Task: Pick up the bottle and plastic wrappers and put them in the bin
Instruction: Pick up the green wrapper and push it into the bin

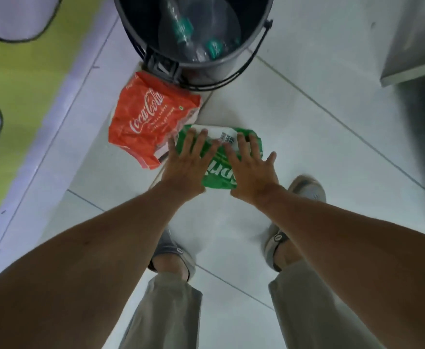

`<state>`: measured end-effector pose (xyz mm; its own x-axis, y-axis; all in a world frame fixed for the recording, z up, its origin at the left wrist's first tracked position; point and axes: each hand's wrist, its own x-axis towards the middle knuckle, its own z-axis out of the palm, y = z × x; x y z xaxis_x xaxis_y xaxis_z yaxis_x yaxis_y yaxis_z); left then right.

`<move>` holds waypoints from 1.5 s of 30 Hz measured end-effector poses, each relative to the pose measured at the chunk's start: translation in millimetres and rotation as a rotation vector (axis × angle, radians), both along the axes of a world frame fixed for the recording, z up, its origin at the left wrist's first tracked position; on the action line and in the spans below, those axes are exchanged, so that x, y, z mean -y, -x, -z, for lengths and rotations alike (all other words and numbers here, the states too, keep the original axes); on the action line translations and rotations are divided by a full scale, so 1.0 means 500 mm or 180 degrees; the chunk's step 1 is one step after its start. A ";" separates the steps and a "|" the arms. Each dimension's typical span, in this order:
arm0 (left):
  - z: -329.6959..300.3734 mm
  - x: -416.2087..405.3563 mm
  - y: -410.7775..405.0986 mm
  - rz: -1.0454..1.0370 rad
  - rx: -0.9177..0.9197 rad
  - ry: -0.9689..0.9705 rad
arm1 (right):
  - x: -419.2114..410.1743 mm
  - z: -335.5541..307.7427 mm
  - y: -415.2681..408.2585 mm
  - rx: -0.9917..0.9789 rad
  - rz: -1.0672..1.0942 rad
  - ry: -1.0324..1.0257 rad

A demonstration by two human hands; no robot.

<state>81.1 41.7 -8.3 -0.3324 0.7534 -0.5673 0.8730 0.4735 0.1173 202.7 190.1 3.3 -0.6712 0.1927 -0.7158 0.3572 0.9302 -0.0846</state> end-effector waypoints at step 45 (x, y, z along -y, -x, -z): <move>-0.298 -0.231 0.410 -0.0467 0.0184 -0.0637 | -0.221 -0.246 0.469 -0.0526 -0.0740 -0.0241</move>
